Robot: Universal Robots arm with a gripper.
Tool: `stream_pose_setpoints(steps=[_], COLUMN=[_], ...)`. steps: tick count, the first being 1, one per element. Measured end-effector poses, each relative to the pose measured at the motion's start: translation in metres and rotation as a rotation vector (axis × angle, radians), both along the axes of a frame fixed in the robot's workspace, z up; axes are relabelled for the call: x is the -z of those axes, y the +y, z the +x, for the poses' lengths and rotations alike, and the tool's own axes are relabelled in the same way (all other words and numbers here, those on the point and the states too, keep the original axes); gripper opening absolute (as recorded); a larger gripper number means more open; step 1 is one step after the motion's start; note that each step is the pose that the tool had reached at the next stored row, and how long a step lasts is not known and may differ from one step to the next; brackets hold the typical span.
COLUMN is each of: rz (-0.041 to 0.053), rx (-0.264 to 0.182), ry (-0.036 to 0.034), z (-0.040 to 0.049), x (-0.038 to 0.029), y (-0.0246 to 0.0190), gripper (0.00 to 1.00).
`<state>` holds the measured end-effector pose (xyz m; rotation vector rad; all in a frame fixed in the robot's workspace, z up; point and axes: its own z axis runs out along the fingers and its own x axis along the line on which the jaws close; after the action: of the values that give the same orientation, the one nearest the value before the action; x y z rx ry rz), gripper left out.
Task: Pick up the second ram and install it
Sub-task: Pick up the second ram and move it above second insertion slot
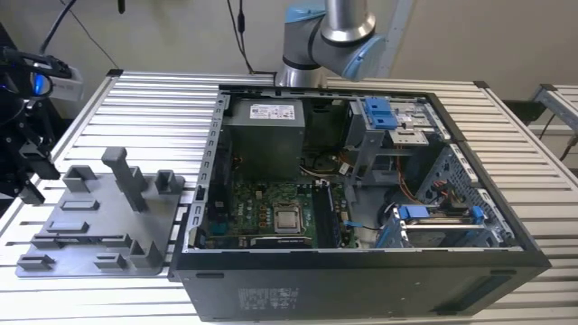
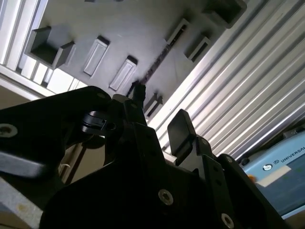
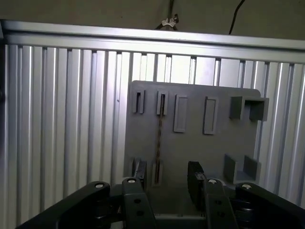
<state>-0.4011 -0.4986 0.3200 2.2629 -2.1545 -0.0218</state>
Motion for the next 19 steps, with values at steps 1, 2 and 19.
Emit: stream_pose_setpoints(steps=[1,2,19], rz=[-0.0003,-0.0003,0.0002], rx=[0.0,0.0,0.0], ry=[0.0002,0.0001,0.001], z=[-0.0007,-0.0014,-0.0005], x=[0.001,0.002,0.0064], y=[0.0006,0.0008,0.0008], gripper=[0.48,0.48,0.48])
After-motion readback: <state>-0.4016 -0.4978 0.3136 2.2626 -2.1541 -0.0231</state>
